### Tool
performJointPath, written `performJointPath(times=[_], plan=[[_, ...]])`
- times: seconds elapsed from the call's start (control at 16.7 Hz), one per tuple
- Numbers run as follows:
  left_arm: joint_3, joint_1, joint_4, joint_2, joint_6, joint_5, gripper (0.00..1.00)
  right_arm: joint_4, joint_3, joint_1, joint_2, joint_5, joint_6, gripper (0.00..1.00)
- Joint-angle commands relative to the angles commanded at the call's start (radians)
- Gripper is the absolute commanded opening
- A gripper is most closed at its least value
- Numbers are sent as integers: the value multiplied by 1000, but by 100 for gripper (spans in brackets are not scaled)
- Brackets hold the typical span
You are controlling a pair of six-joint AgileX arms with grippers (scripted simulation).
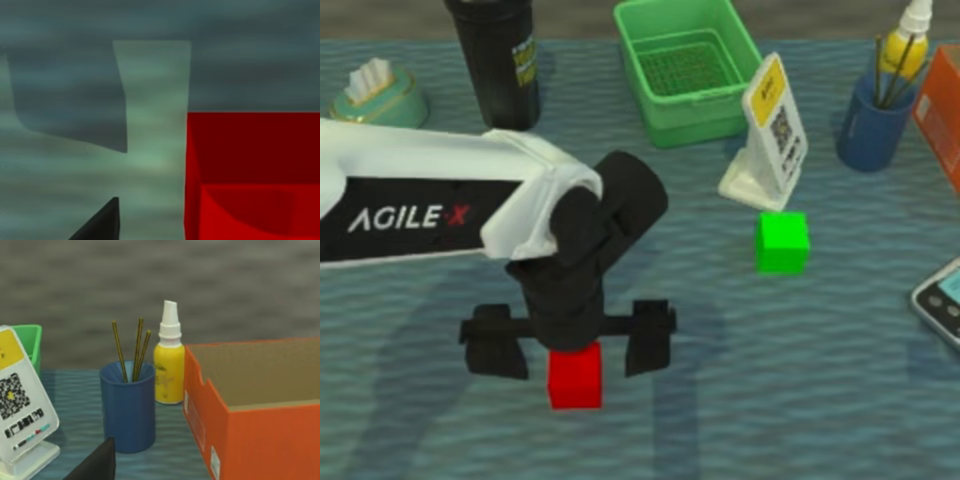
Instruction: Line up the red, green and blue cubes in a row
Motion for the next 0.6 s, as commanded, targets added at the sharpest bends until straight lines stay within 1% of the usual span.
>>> performJointPath(times=[0.36, 0.6], plan=[[129, 13, -219, -77, -7, 0, 100, 0, 0, 0, 0, 0, 0, 100], [152, 16, -251, -97, -6, 0, 100, 0, 0, 0, 0, 0, 0, 100]])
